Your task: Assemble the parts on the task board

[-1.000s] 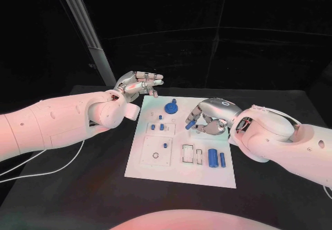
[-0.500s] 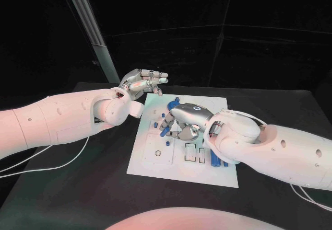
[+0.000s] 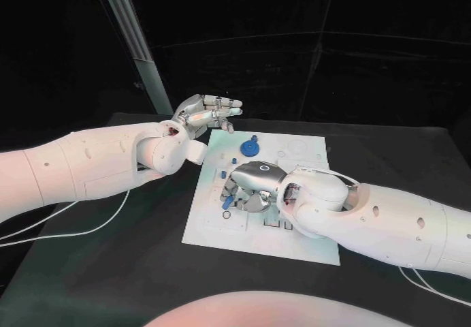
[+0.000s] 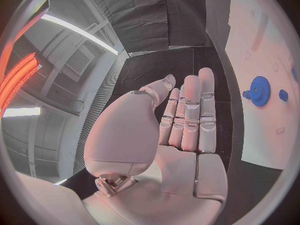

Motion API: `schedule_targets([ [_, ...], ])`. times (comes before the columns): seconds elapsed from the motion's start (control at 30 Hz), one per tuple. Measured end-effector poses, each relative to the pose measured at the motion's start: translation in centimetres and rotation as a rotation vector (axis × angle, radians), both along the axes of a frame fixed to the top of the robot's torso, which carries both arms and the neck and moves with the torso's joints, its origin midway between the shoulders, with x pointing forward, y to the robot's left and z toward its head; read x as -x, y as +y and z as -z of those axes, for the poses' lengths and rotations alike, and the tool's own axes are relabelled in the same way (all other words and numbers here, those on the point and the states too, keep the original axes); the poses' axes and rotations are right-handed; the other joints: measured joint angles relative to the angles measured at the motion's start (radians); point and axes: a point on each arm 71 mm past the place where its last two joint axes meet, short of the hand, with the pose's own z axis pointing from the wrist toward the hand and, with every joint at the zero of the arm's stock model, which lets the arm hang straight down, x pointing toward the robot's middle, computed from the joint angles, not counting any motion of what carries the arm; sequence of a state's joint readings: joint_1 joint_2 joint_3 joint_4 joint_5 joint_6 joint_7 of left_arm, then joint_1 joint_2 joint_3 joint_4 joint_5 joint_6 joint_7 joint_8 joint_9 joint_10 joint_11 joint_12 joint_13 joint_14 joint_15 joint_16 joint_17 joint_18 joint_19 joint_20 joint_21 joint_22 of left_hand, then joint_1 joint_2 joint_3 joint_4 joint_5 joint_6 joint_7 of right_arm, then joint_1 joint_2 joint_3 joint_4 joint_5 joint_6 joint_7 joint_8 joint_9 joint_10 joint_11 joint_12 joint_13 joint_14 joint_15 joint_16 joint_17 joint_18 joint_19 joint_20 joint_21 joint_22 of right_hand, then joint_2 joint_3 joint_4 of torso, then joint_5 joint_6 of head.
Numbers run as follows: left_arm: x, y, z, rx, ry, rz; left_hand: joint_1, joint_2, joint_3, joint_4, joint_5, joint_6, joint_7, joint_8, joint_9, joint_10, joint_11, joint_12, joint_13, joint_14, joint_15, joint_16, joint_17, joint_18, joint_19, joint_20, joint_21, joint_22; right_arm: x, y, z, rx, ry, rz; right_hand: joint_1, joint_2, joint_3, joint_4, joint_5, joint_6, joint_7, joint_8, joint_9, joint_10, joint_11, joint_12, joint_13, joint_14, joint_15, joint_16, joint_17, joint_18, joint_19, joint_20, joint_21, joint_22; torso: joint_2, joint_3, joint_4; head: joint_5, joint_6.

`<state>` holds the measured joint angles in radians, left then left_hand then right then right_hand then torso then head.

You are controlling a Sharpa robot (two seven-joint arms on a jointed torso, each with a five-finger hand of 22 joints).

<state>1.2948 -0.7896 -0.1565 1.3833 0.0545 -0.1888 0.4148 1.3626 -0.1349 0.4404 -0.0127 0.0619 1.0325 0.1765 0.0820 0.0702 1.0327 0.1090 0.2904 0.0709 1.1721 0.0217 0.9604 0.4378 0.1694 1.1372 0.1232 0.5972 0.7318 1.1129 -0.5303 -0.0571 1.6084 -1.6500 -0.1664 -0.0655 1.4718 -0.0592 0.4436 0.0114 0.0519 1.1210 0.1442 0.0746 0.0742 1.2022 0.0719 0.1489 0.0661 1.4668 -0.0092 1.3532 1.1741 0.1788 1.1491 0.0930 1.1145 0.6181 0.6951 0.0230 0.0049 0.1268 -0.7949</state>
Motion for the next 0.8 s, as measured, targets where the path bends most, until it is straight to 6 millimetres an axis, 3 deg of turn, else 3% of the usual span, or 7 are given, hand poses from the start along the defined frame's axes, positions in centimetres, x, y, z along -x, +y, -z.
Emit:
schedule_targets([
  [0.8,-0.01,-0.11,0.0,0.001,0.0,0.003,0.0,0.0,0.0,0.0,0.0,0.0,0.0,0.0,0.0,0.0,0.0,0.0,0.0,0.0,0.0,0.0,0.0,0.0,0.0,0.0,0.0,0.0,0.24,0.67,1.06,0.094,0.003,-0.044,-0.002,0.0,0.005,0.0,0.0,-0.005,0.001,-0.007,-0.001,0.0,0.0,-0.004,0.0,0.0,0.0,0.0,-0.002,0.0,-0.007,0.0,0.0,-0.002,0.0,0.0008,-0.0006,0.008,-0.01],
])
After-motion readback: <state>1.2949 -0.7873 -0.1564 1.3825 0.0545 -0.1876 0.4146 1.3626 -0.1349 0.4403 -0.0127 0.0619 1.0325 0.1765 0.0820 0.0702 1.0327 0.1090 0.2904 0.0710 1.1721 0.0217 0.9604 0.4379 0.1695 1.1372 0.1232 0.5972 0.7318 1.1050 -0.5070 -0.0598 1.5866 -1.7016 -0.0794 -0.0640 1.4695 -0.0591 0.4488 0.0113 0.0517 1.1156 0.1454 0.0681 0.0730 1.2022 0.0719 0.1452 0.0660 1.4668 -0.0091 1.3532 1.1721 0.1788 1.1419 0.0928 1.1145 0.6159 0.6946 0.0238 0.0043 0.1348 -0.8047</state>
